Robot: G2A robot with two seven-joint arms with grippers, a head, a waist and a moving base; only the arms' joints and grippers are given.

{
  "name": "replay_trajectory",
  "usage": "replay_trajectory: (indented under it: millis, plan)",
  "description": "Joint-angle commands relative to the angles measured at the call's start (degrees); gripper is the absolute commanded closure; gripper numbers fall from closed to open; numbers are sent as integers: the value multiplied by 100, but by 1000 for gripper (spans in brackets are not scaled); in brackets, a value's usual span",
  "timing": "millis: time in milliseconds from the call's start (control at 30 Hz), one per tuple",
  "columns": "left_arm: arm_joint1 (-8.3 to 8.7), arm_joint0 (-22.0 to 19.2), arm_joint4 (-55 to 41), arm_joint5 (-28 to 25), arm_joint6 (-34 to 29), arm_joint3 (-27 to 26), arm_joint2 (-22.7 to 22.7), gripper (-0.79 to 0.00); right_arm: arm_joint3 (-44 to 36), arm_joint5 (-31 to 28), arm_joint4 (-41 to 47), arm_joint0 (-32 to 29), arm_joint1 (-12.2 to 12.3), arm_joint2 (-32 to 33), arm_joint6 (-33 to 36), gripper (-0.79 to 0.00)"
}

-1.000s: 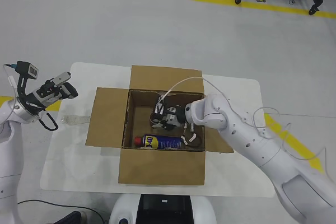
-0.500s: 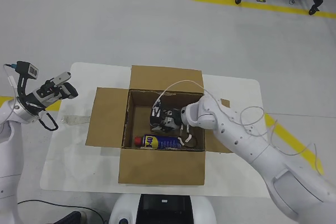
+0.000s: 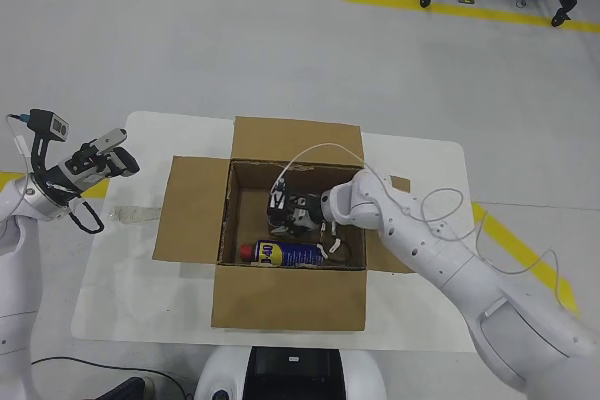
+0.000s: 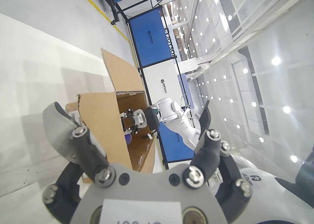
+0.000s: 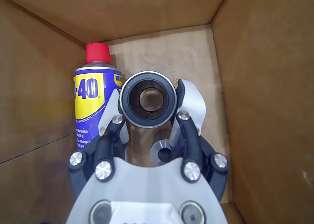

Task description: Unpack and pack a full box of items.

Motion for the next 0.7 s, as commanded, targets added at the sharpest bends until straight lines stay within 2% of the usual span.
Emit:
replay_trajectory:
  millis: [0,67,133,367,667]
  plan:
    - [0,0,0,0,0,0,0,-785,-15,-30,-16,0,0,32,0,-486]
    - [0,0,0,0,0,0,0,-785,-38,-58,-32,-4,5,73,6,-566]
    - [0,0,0,0,0,0,0,-785,-86,-95,-47,-3,17,127,5,-594]
    - [0,0,0,0,0,0,0,-785,-556,-308,-81,-70,172,529,-113,-563]
    - [0,0,0,0,0,0,0,-785,-1808,-521,153,-677,620,1504,145,-573]
